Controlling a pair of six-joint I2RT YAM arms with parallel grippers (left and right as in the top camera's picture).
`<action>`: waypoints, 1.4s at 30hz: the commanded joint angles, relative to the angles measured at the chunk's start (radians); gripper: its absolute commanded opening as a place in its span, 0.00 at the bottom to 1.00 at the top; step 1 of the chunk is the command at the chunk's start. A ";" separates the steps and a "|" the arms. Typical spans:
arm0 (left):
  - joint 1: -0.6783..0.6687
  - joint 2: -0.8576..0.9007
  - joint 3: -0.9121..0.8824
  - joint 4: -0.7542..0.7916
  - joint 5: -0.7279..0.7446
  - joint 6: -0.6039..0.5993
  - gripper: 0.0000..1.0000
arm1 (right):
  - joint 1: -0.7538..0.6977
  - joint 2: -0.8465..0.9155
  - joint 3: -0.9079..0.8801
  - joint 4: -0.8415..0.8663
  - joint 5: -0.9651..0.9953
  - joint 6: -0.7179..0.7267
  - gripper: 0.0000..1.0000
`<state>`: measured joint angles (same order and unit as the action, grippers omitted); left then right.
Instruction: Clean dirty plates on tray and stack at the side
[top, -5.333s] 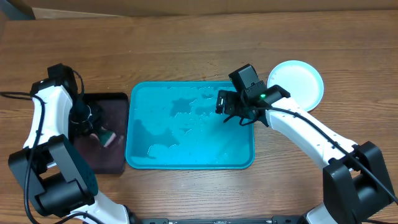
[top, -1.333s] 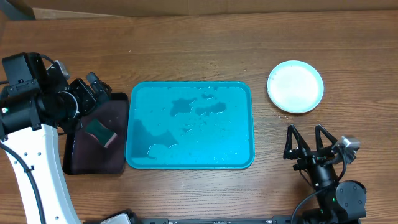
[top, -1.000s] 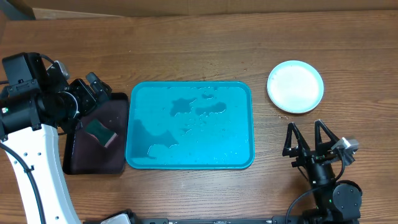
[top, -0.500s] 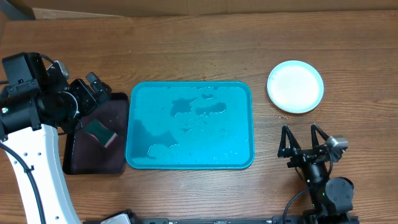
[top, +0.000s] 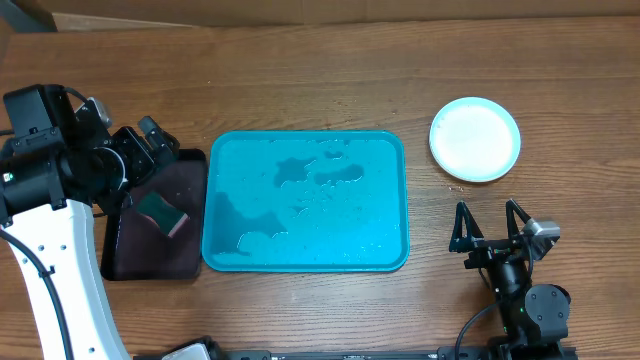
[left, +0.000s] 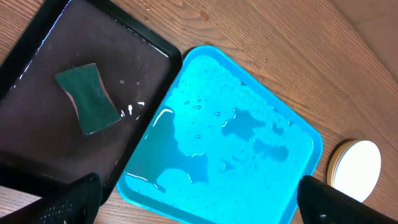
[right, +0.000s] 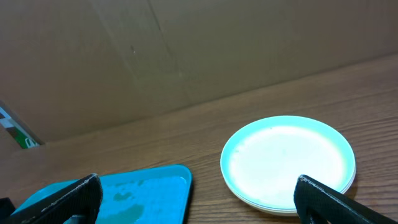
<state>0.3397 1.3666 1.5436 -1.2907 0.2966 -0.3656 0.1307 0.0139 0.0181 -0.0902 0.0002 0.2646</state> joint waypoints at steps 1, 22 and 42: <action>-0.006 0.007 0.010 0.001 0.007 0.014 1.00 | -0.005 -0.011 -0.010 0.005 -0.002 -0.010 1.00; -0.006 0.007 0.010 0.001 0.007 0.014 1.00 | -0.005 -0.011 -0.010 0.006 -0.002 -0.010 1.00; -0.006 0.007 0.010 0.090 0.008 -0.106 1.00 | -0.005 -0.011 -0.010 0.006 -0.002 -0.010 1.00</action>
<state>0.3397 1.3666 1.5436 -1.2018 0.2966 -0.4374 0.1307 0.0139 0.0181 -0.0902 0.0002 0.2611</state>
